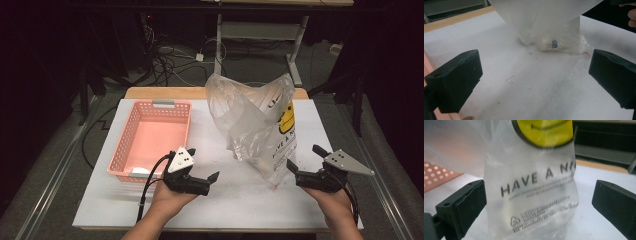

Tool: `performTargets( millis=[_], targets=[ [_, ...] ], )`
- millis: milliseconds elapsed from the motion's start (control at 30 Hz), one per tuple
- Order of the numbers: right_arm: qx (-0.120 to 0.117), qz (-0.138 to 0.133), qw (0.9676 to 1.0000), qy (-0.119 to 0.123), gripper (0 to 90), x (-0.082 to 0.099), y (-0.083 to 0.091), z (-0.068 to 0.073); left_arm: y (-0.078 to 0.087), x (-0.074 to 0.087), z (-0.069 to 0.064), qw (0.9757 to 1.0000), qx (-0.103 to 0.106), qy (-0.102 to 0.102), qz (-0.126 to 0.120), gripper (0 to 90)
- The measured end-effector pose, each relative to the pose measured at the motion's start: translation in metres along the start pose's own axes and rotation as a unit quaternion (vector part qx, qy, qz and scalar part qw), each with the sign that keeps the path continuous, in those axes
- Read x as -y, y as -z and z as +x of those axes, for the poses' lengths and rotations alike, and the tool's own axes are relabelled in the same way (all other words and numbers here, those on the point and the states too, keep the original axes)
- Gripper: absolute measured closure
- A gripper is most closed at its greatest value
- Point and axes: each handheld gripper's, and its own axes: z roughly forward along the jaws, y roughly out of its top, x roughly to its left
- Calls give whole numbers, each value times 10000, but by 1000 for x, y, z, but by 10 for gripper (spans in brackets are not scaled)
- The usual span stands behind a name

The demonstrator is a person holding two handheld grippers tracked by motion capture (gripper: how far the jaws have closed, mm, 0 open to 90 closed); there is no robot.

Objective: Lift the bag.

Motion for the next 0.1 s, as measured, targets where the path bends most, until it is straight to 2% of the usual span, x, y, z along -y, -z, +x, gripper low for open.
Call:
performTargets(
  millis=[100],
  targets=[
    [5, 91, 9999, -43, 0, 11, -1, -1, -1, 4, 1, 10000, -29, 16, 84, 0]
  ],
)
